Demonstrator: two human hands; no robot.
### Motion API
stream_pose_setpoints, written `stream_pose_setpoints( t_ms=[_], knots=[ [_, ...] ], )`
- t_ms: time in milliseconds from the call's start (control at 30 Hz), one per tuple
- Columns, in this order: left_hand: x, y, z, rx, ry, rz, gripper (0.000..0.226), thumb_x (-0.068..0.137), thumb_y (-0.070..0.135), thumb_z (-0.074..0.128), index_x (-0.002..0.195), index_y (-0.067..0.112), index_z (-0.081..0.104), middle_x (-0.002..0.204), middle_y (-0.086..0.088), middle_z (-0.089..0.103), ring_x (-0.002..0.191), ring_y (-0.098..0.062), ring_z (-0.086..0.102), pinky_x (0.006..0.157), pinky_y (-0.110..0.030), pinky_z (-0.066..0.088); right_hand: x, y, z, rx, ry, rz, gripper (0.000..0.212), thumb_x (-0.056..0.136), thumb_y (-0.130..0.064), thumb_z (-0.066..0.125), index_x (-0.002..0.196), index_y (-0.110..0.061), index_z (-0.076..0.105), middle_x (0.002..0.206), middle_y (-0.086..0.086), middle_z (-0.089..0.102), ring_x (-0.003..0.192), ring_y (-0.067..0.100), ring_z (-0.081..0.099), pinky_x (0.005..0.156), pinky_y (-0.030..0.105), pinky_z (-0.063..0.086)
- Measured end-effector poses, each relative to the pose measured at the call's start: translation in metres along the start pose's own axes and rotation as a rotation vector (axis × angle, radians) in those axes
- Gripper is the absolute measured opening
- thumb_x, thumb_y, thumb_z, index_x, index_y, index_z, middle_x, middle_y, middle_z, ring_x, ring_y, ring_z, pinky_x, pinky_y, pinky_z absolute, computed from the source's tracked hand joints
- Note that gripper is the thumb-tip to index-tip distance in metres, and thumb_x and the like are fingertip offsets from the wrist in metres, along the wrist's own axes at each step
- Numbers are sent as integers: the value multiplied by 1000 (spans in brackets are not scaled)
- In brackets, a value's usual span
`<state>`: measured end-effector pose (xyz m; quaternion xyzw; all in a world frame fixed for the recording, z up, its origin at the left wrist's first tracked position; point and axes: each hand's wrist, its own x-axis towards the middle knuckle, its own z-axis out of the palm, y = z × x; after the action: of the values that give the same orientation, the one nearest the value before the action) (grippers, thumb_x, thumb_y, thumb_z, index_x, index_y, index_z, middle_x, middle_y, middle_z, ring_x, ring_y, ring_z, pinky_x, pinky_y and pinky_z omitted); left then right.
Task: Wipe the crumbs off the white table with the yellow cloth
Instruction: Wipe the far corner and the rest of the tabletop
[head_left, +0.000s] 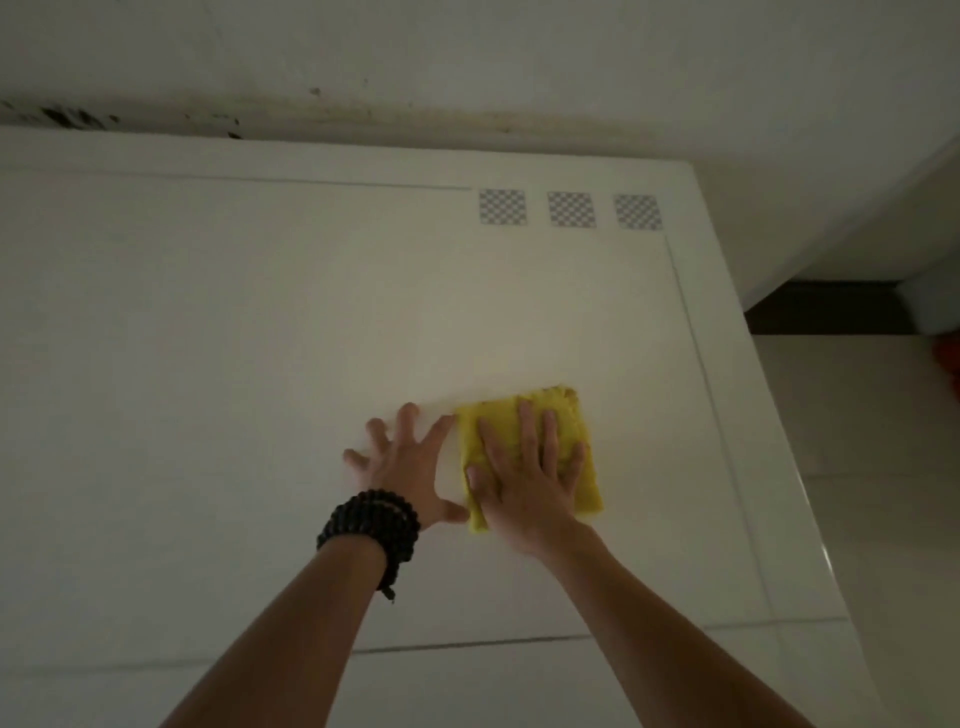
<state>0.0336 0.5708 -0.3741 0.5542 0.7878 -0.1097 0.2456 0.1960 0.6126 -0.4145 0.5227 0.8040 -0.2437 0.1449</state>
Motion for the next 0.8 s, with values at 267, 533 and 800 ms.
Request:
stream_pose_setpoints(
  t_ms=[267, 533, 800],
  knots=[
    [58, -56, -42, 0, 20, 38, 118, 50, 78, 72, 144, 53, 5, 156, 3, -10, 138, -36, 1, 104, -62, 23, 49, -14, -39, -18, -10, 15, 65, 97, -70, 20, 151, -56, -14, 159, -6, -41, 143, 25, -41, 109, 64, -24],
    [137, -68, -84, 6, 8, -20, 124, 44, 81, 72, 142, 57, -1, 156, 6, -15, 139, -35, -6, 105, -63, 21, 163, -38, -90, -9, 18, -34, 64, 97, -70, 18, 152, -55, -11, 161, -5, -38, 143, 26, -41, 107, 63, -27],
    [198, -70, -108, -77, 73, -93, 112, 46, 80, 70, 137, 60, 9, 151, 11, -9, 133, -31, 3, 99, -52, 26, 274, -57, -132, -8, 63, -36, 65, 96, -72, 16, 153, -54, -11, 164, -1, -31, 146, 32, -35, 104, 64, -29]
  ],
)
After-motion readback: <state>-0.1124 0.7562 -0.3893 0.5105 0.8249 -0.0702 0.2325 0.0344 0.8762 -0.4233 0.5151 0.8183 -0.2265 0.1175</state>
